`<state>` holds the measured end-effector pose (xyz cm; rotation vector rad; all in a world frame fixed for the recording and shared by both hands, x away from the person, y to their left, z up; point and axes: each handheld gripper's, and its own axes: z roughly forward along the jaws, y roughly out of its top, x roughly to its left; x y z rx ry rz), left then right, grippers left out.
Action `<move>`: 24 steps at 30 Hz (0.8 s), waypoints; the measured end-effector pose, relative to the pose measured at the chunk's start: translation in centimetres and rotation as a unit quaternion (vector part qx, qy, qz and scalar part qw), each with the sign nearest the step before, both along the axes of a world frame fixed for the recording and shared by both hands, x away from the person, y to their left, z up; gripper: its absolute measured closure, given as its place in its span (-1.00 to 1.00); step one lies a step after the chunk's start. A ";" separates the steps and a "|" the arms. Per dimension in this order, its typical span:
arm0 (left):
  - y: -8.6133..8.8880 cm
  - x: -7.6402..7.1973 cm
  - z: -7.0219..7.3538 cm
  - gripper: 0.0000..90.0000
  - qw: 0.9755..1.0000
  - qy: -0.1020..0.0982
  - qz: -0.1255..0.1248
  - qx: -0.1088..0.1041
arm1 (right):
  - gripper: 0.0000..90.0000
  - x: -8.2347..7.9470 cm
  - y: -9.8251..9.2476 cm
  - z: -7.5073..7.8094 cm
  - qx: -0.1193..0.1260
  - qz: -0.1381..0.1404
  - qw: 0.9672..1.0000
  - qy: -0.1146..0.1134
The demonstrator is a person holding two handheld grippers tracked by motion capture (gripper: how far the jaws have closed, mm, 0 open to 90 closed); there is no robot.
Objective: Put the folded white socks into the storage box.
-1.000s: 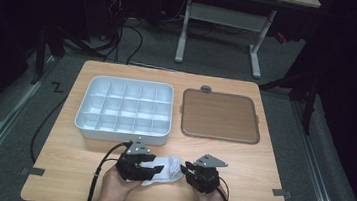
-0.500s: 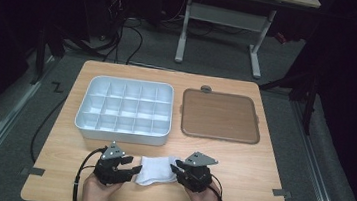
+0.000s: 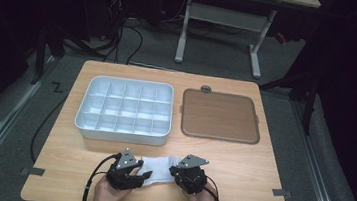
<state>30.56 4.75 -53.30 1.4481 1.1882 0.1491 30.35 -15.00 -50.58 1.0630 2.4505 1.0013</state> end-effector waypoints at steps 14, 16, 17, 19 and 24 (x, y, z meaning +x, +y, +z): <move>-1.1 0.5 -0.3 0.06 0.998 0.022 0.032 0.044 | 0.95 -1.1 -1.6 -0.8 -0.014 -0.035 0.999 -0.008; -1.1 0.5 -0.3 0.06 0.998 0.021 0.033 0.047 | 0.94 -1.1 -1.7 -0.9 -0.009 -0.038 0.999 -0.005; -1.1 0.5 -0.4 0.06 0.998 0.020 0.034 0.046 | 0.93 -1.3 -1.6 -1.0 -0.012 -0.040 0.999 -0.009; -1.1 0.5 -0.4 0.06 0.998 0.018 0.035 0.047 | 0.92 -1.5 -1.6 -1.2 -0.018 -0.039 0.999 -0.018; -1.1 0.5 -0.3 0.06 0.998 0.022 0.038 0.051 | 0.88 -1.5 -1.9 -1.2 -0.008 -0.040 0.999 -0.011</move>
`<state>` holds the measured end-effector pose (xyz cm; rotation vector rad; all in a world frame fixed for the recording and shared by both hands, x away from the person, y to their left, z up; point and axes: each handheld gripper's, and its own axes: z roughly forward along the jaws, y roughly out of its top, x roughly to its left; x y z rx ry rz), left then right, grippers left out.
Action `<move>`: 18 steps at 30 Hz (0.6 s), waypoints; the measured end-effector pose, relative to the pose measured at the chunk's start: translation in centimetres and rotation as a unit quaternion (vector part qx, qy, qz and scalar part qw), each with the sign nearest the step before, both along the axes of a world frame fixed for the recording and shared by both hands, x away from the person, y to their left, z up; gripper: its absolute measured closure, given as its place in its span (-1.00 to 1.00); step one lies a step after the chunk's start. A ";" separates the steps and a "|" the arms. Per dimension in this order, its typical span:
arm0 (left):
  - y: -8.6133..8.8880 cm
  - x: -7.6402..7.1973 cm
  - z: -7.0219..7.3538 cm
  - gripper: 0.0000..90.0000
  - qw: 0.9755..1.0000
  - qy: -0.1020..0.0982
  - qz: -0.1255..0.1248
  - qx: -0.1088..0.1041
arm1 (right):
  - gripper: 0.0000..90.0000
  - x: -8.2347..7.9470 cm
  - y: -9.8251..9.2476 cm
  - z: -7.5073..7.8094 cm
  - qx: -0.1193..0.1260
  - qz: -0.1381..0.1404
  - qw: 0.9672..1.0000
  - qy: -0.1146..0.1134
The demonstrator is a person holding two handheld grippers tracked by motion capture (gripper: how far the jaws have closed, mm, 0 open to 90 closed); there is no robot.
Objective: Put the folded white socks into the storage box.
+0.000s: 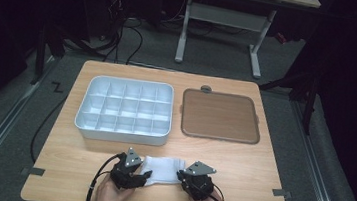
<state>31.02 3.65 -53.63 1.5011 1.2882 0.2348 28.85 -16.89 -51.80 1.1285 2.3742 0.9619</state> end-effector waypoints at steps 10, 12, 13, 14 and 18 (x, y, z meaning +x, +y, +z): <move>0.2 0.5 0.4 -0.01 0.999 0.032 0.003 -0.010 | 0.71 -0.1 0.0 0.0 0.004 -0.003 1.000 -0.005; 0.3 0.7 0.6 -0.06 0.999 0.040 0.004 -0.013 | 0.64 -0.2 -0.1 0.1 0.008 -0.004 1.000 -0.012; 0.4 0.7 0.7 -0.07 0.999 0.042 0.005 -0.015 | 0.60 -0.3 -0.1 0.2 0.007 -0.003 1.000 -0.013; 0.6 0.8 0.9 -0.08 0.999 0.042 0.006 -0.017 | 0.57 -0.3 -0.2 0.3 0.008 -0.002 1.000 -0.015; 1.3 1.7 1.5 -0.10 0.998 0.051 0.018 -0.035 | 0.51 -0.4 -0.7 1.3 0.020 -0.007 0.999 -0.028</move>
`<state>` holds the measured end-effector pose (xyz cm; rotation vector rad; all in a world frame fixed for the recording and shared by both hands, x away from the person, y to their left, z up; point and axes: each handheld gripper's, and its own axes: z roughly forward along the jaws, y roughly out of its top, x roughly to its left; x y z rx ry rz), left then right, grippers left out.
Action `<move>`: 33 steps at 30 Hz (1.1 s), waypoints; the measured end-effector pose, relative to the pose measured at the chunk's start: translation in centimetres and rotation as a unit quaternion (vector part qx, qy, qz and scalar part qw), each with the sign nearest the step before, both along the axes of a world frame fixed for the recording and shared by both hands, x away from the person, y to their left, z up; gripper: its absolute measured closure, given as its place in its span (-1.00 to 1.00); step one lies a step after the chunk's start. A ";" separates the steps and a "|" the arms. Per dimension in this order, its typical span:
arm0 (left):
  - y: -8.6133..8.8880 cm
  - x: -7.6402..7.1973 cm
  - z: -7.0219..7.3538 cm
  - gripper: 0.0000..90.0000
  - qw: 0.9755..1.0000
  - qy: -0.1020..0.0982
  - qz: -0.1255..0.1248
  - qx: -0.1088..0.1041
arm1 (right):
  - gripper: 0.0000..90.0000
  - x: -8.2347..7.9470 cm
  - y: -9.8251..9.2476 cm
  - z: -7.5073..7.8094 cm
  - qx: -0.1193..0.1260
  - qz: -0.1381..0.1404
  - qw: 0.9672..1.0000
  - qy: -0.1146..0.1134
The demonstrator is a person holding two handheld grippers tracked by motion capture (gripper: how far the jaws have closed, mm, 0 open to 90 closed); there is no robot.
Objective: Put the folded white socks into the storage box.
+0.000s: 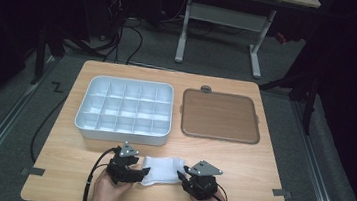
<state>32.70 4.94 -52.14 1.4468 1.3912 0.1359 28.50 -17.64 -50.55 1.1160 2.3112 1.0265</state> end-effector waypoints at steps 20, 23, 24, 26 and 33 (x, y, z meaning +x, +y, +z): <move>0.1 2.5 0.3 -0.12 0.999 0.025 0.009 -0.021 | 0.81 0.8 3.6 0.6 0.029 0.053 0.998 0.011; -0.2 2.7 0.2 -0.11 0.999 0.030 0.007 -0.022 | 0.84 0.8 3.7 0.2 0.026 0.054 0.998 0.016; -0.3 2.8 0.2 -0.11 0.999 0.029 0.006 -0.022 | 0.85 0.8 3.7 0.1 0.027 0.052 0.998 0.019; -0.4 3.0 0.2 -0.11 0.999 0.031 0.008 -0.024 | 0.86 0.8 3.7 -0.2 0.025 0.054 0.998 0.022; -0.9 3.1 -0.1 0.03 0.998 0.049 0.000 -0.029 | 0.88 0.9 3.9 -0.7 0.017 0.053 0.998 0.029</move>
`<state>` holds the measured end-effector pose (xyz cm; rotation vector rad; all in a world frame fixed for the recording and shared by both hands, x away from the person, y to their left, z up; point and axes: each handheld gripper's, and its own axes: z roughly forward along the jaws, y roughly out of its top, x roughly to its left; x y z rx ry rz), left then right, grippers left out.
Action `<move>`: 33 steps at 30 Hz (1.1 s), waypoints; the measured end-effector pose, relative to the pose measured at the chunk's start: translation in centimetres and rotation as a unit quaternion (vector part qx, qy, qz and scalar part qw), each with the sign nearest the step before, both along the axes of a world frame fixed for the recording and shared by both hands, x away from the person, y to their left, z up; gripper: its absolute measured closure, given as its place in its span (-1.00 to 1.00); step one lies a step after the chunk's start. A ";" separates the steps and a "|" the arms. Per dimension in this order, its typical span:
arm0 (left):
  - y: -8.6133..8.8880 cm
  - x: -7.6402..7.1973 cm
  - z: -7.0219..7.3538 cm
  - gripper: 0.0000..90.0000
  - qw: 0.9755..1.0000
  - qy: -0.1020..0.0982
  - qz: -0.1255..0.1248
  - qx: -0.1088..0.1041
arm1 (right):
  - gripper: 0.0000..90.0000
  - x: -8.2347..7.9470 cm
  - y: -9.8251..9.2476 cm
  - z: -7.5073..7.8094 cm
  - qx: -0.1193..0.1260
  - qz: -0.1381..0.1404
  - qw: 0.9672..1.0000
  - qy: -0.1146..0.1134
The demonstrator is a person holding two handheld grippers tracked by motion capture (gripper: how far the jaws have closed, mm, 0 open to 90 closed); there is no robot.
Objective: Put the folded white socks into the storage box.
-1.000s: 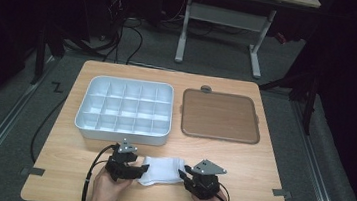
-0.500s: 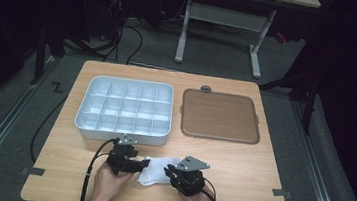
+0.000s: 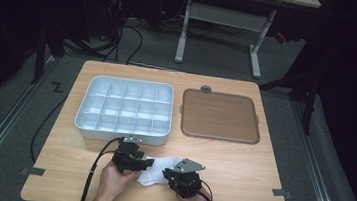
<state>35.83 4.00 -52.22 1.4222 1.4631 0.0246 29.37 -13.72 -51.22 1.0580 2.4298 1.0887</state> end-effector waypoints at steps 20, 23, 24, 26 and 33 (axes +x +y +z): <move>-0.1 -0.4 -0.5 0.63 0.999 -0.013 -0.022 0.021 | 0.90 0.6 0.9 -0.9 -0.007 0.006 1.000 0.009; 0.1 -0.4 -0.6 0.76 1.000 -0.002 -0.025 -0.003 | 0.90 0.5 0.8 -1.1 -0.011 0.008 1.000 0.007; 0.2 -0.4 -0.6 0.78 1.000 0.000 -0.023 -0.011 | 0.90 0.4 0.7 -1.1 -0.013 0.006 1.000 0.006; 0.3 -0.4 -0.7 0.81 0.999 0.004 -0.023 -0.022 | 0.91 0.2 0.6 -1.2 -0.011 0.006 1.000 0.003; 0.7 -0.7 0.0 0.87 0.999 -0.001 -0.028 -0.037 | 0.93 0.0 0.6 -1.2 -0.018 0.010 1.000 -0.001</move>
